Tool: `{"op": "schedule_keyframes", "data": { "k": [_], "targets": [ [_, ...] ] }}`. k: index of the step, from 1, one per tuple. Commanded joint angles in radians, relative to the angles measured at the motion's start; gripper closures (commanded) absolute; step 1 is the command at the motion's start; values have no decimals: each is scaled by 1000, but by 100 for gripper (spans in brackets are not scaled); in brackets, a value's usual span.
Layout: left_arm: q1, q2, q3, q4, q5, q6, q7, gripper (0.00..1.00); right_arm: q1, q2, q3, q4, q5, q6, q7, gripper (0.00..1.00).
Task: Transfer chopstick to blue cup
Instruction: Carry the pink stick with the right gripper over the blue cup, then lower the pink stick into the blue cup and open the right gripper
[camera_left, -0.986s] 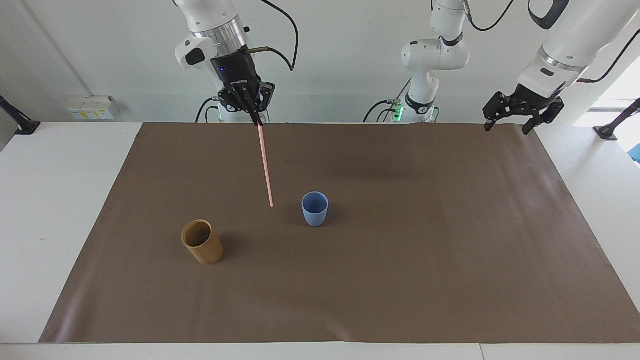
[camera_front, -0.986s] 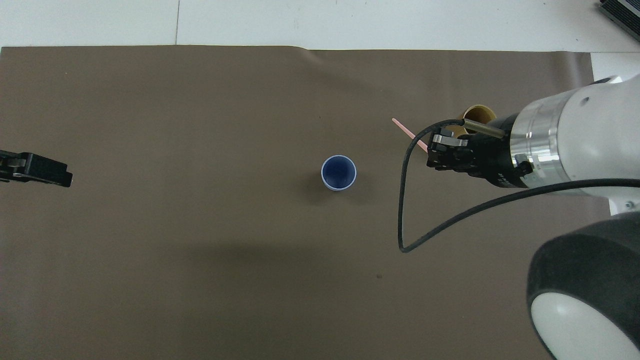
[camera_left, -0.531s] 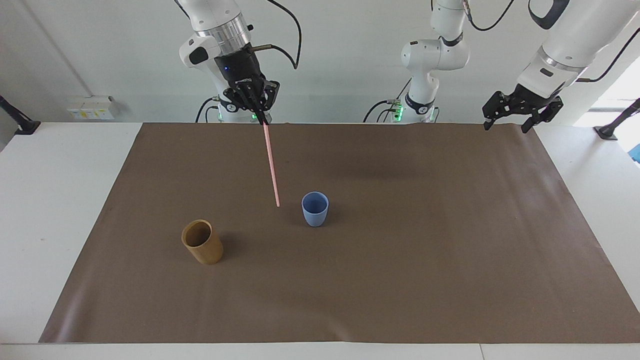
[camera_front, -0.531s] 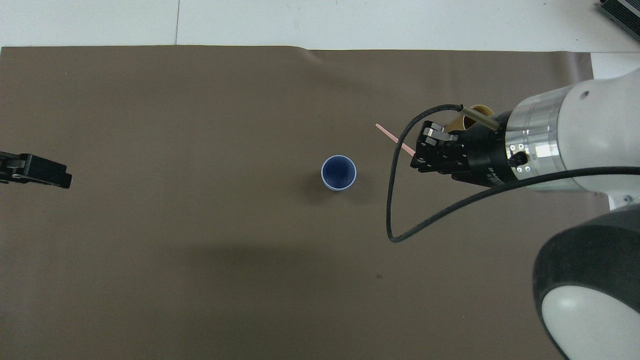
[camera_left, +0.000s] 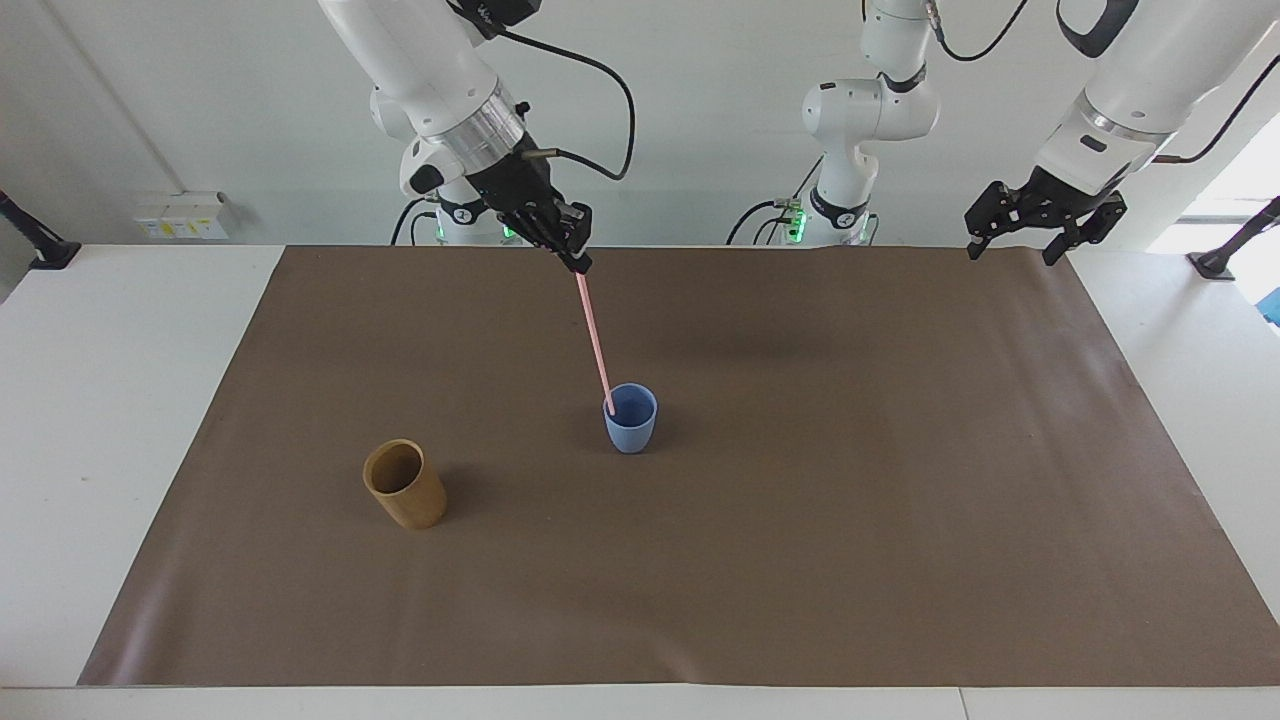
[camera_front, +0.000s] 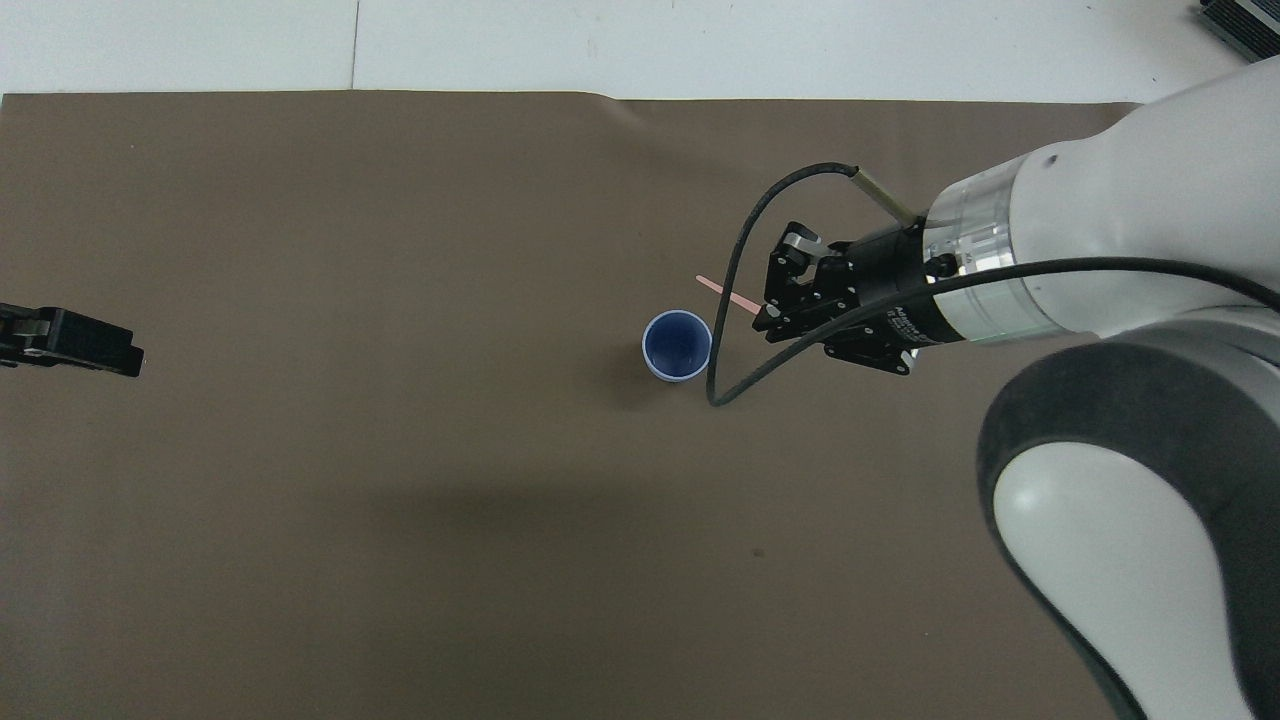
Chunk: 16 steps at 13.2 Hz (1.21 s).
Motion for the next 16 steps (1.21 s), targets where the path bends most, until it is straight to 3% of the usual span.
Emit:
{"op": "schedule_keyframes", "data": {
  "k": [1, 6, 14, 15, 16],
  "targets": [
    [16, -15, -10, -4, -3, -12, -10, 0, 8, 27, 8, -26, 1, -10, 28, 100],
    [16, -15, -10, -4, -3, -12, -10, 0, 13, 45, 8, -72, -21, -22, 20, 100],
    [16, -15, -10, -3, -3, -12, -10, 0, 31, 94, 8, -149, -22, 119, 10, 100],
    [16, -15, -10, -4, -3, -12, -10, 0, 33, 105, 10, -151, -22, 128, 7, 93],
    [16, -15, -10, -4, -3, -12, -10, 0, 34, 109, 10, -146, -22, 131, 5, 70]
  ]
}}
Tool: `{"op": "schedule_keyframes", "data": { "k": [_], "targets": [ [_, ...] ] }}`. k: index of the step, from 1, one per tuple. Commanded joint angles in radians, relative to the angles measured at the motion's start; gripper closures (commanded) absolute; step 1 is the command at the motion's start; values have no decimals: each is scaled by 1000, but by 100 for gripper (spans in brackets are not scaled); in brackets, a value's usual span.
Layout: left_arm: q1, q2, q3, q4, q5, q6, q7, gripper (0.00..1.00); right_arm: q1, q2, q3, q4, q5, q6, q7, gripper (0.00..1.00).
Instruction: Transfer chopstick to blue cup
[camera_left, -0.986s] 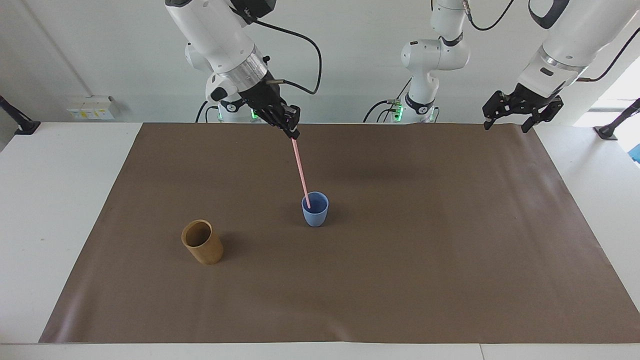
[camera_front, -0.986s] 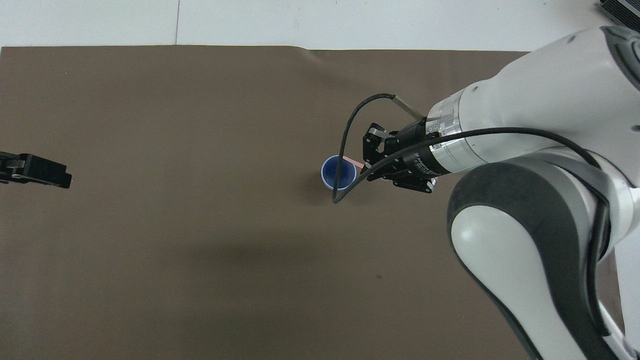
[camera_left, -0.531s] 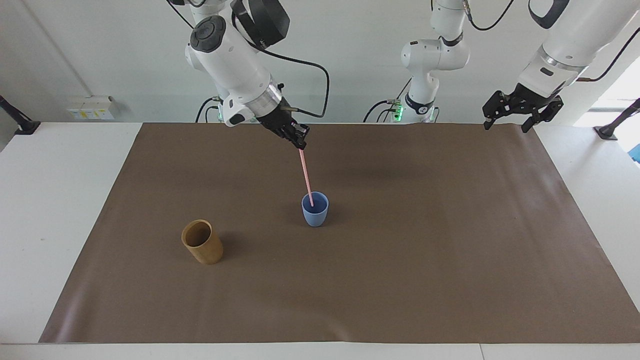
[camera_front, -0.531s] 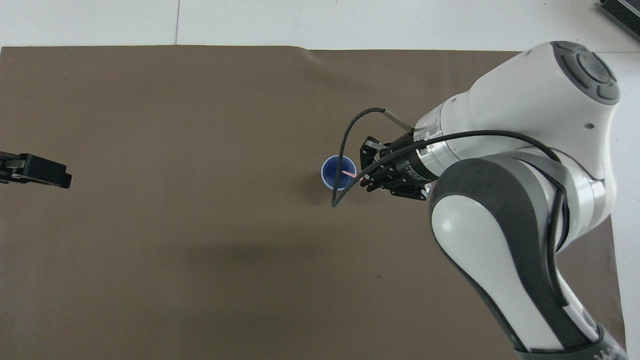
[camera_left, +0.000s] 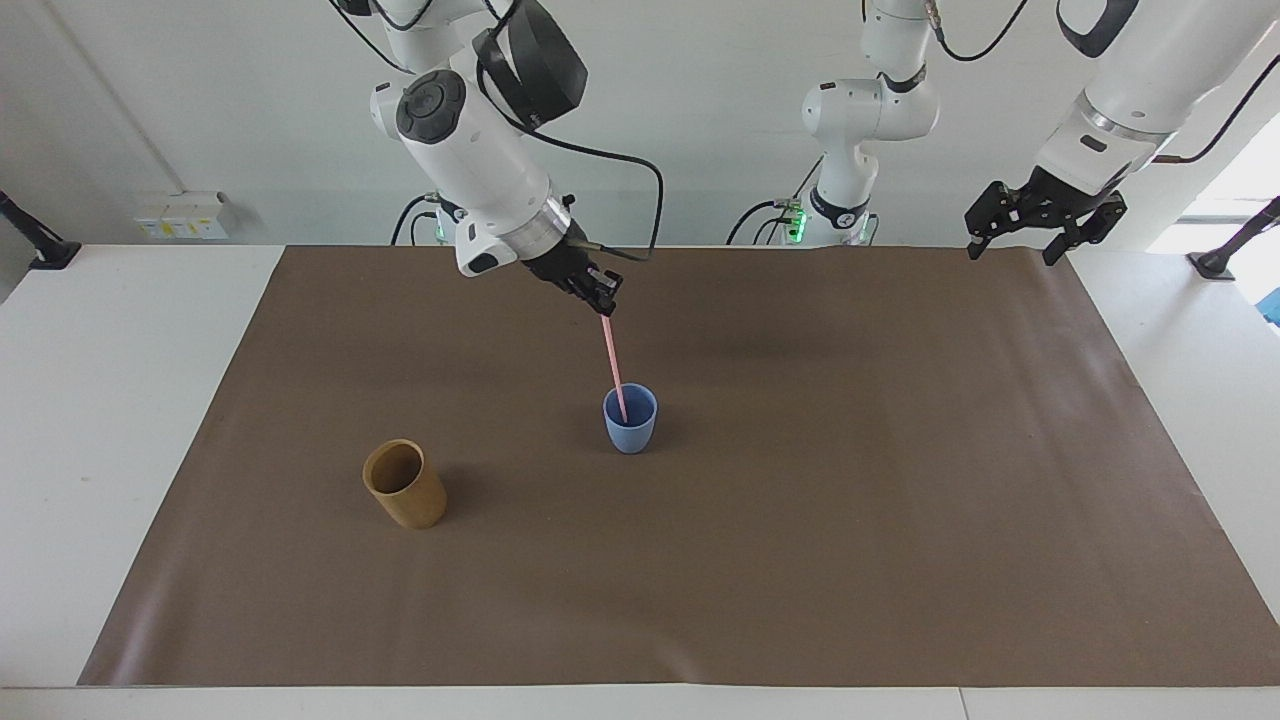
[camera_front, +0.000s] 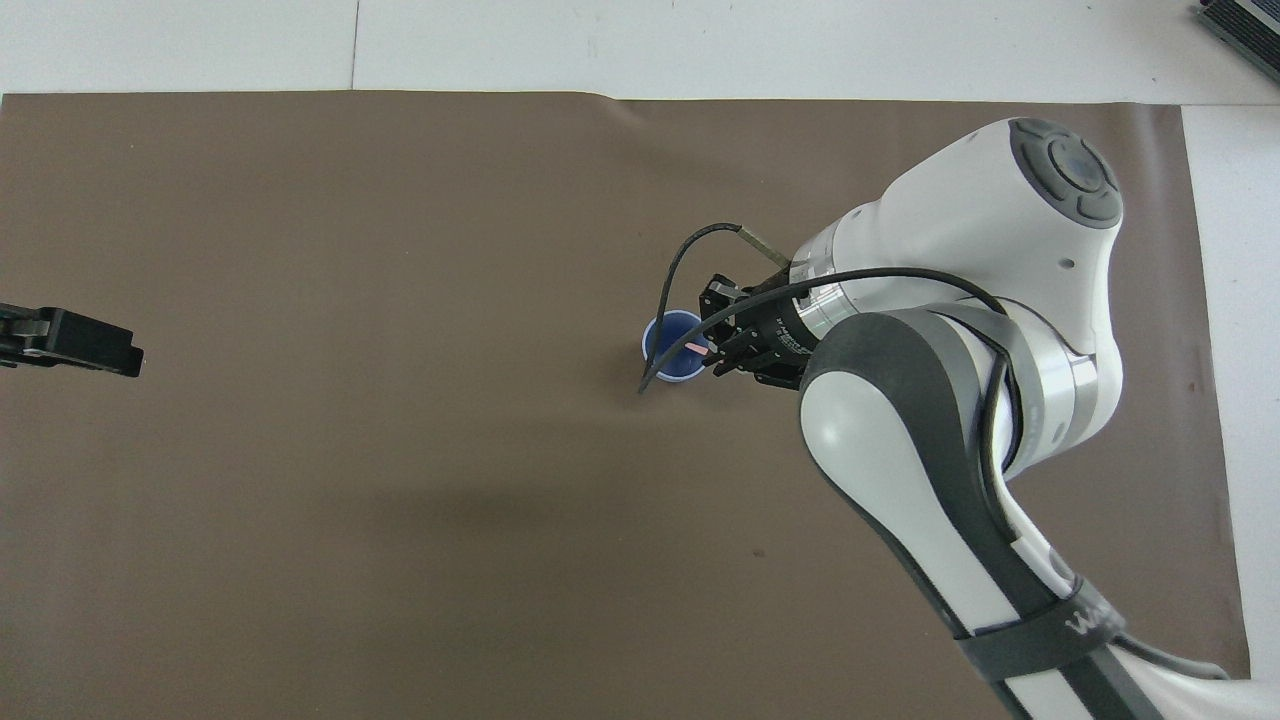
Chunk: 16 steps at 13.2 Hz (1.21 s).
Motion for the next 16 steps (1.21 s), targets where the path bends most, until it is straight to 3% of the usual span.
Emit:
{"op": "schedule_keyframes", "data": {
  "k": [1, 2, 3, 7, 11, 16],
  "targets": [
    [16, -15, -10, -3, -3, -12, -10, 0, -2, 12, 7, 1, -16, 22, -6, 45],
    [16, -15, -10, -3, -3, -12, -10, 0, -2, 13, 7, 10, -16, 27, -6, 20],
    [16, -15, -10, -3, -3, -12, -10, 0, -2, 12, 7, 24, -16, 27, -5, 2],
    [16, -15, -10, -3, -3, -12, -10, 0, -21, -39, -1, 49, -70, 25, -46, 0],
    [16, -15, -10, -4, -3, -12, -10, 0, -108, -138, -4, 43, -314, 7, -236, 0],
    [16, -15, -10, -3, -3, -12, -10, 0, -189, -241, -10, 50, -427, -147, -451, 0]
  ]
}}
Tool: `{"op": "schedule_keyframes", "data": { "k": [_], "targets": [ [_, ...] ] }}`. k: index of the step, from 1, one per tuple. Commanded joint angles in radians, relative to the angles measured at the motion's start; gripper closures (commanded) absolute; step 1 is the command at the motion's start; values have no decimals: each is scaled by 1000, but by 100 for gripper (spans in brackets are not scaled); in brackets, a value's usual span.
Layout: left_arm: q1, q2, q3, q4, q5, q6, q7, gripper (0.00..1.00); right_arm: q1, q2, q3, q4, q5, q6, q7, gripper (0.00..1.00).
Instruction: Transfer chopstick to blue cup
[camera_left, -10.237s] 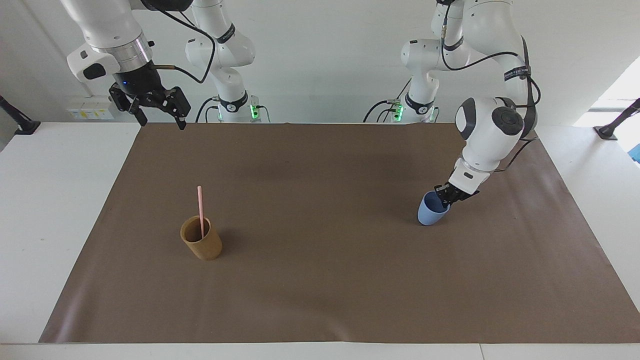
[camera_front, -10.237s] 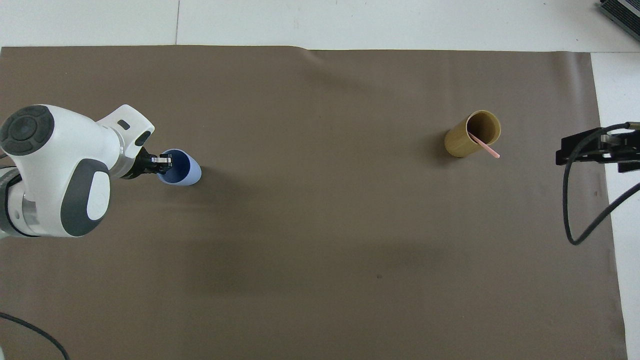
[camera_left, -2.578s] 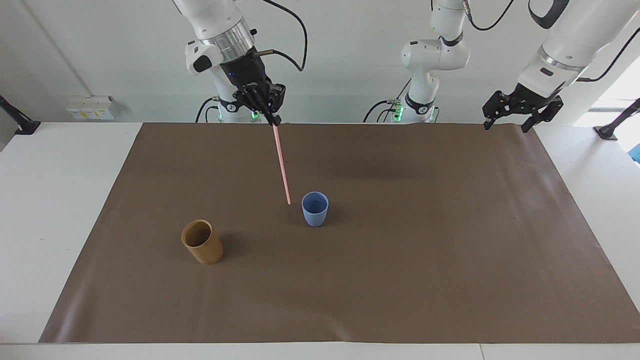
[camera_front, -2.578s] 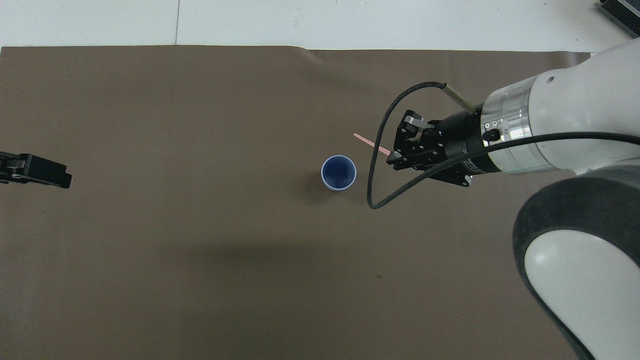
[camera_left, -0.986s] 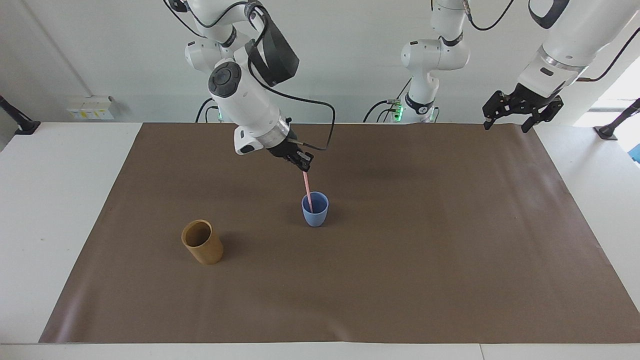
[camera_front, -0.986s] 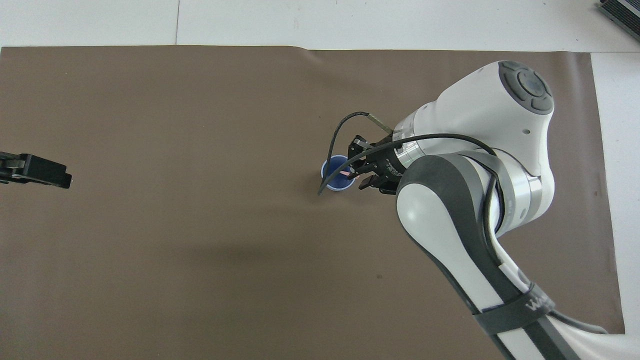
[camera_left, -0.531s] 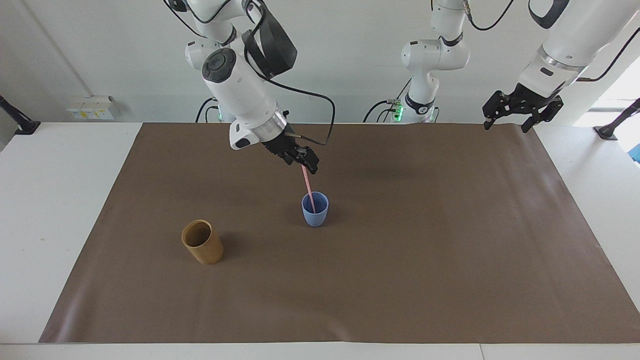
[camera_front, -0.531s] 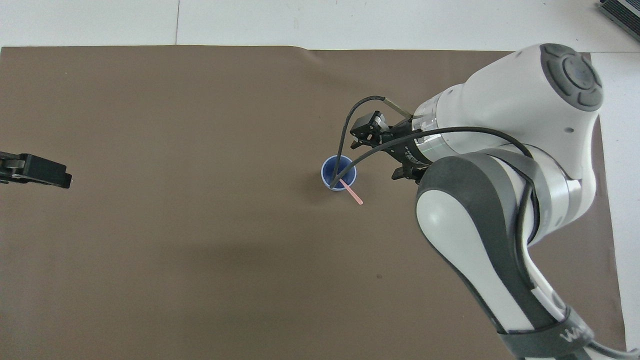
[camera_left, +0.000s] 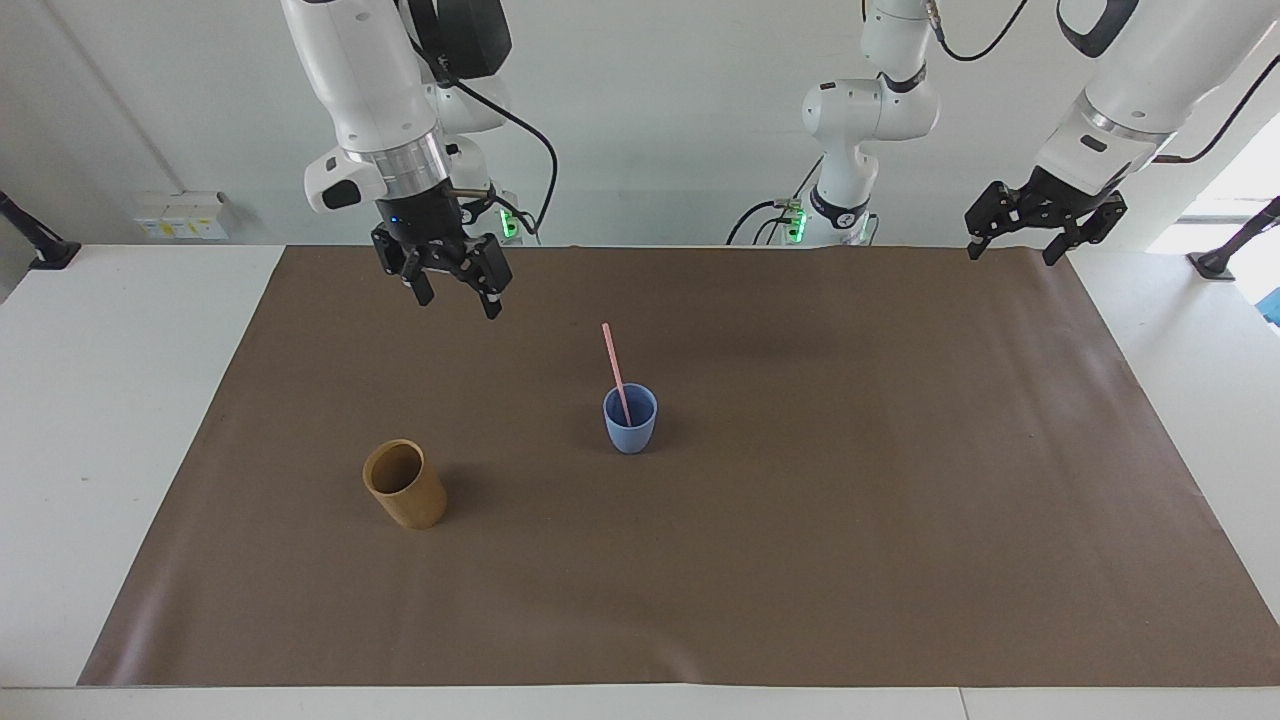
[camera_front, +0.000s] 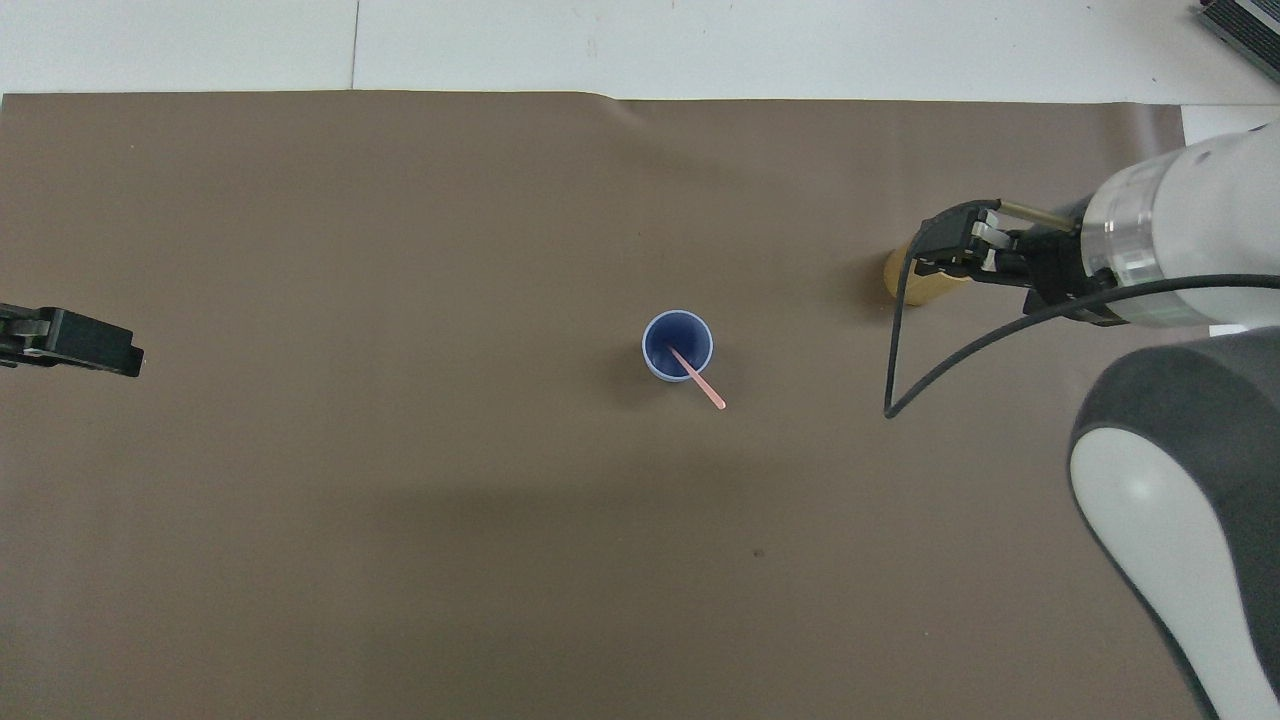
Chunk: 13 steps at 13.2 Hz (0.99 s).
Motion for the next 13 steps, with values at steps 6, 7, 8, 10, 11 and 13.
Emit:
{"op": "schedule_keyframes", "data": {
  "k": [6, 7, 8, 10, 11, 13],
  "targets": [
    [16, -15, -10, -4, -3, -12, -10, 0, -107, -39, 0, 113, -55, -300, -248, 0],
    [16, -15, -10, -3, -3, -12, -10, 0, -109, -38, 0, 127, -65, -308, -264, 0],
    [16, -15, -10, -3, -3, -12, -10, 0, -109, -36, 0, 125, -62, -302, -264, 0],
    [16, -15, -10, -4, -3, -12, -10, 0, -109, -41, -2, 125, -60, -299, -264, 0],
    [16, -15, -10, -3, -3, -12, -10, 0, -109, -44, -6, 124, -59, -305, -264, 0],
    [16, -15, -10, -4, -3, -12, -10, 0, -110, -47, -14, 119, -51, -310, -265, 0]
  ]
}}
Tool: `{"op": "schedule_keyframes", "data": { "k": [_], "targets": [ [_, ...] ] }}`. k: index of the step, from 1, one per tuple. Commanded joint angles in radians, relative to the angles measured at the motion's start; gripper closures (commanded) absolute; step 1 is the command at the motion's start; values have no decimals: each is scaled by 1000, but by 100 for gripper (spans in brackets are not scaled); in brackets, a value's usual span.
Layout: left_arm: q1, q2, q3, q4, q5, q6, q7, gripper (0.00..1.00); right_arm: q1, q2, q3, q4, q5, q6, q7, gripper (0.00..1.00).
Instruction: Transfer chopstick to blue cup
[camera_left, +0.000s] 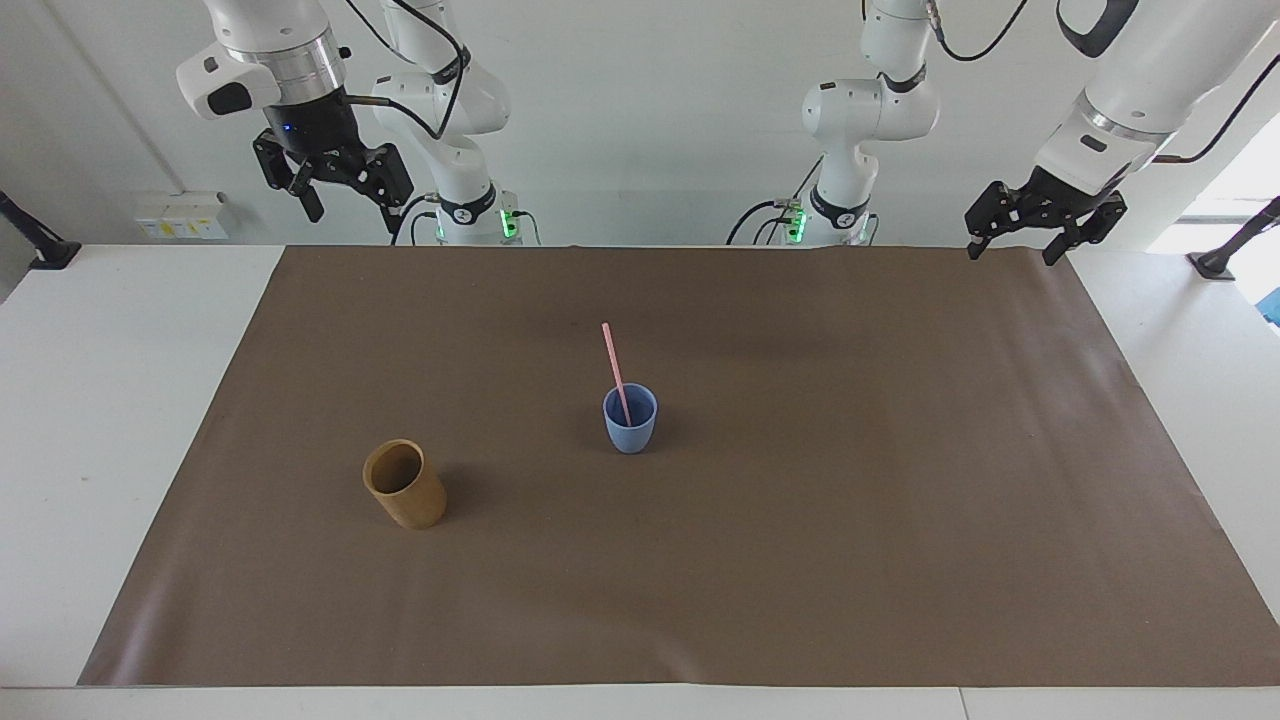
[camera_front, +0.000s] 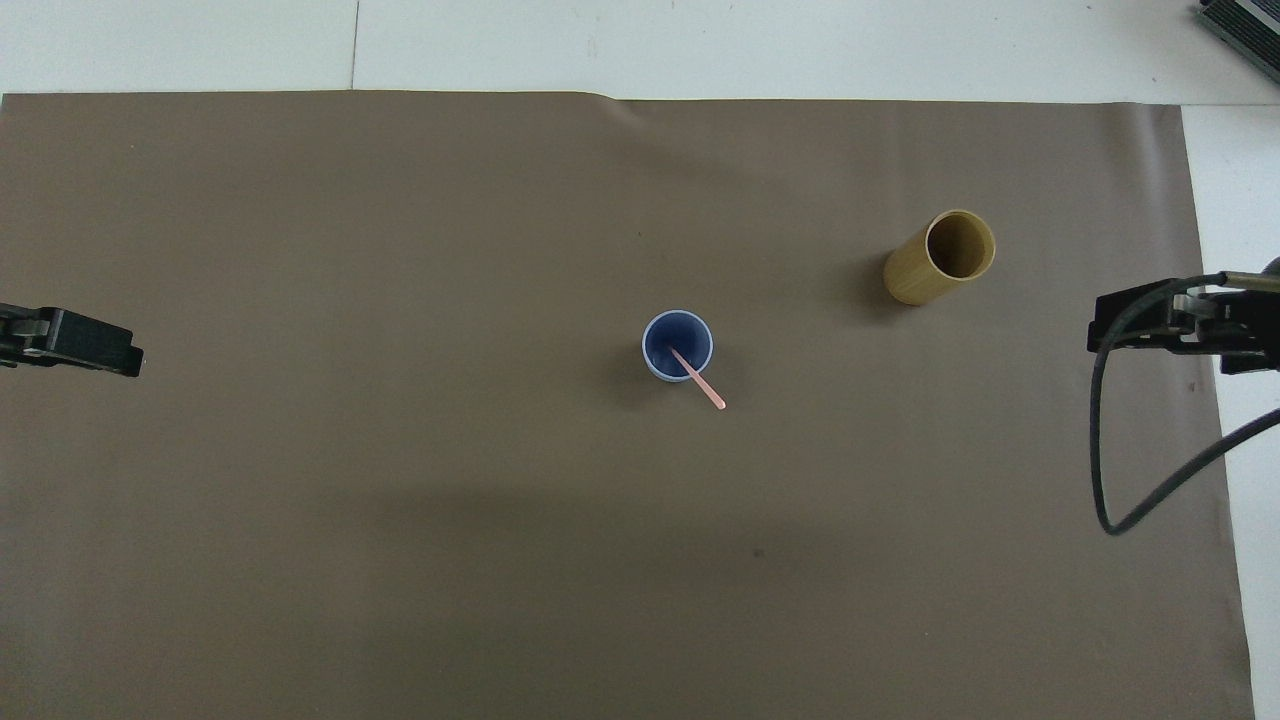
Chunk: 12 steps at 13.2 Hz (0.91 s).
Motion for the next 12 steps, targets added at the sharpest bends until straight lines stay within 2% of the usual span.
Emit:
{"op": "schedule_keyframes", "data": {
  "k": [1, 12],
  "targets": [
    [16, -15, -10, -4, -3, -12, -10, 0, -14, 6, 0, 18, -3, -20, -28, 0],
    [16, -15, -10, -4, -3, -12, -10, 0, -14, -7, 0, -2, 12, -16, -25, 0]
  ]
}}
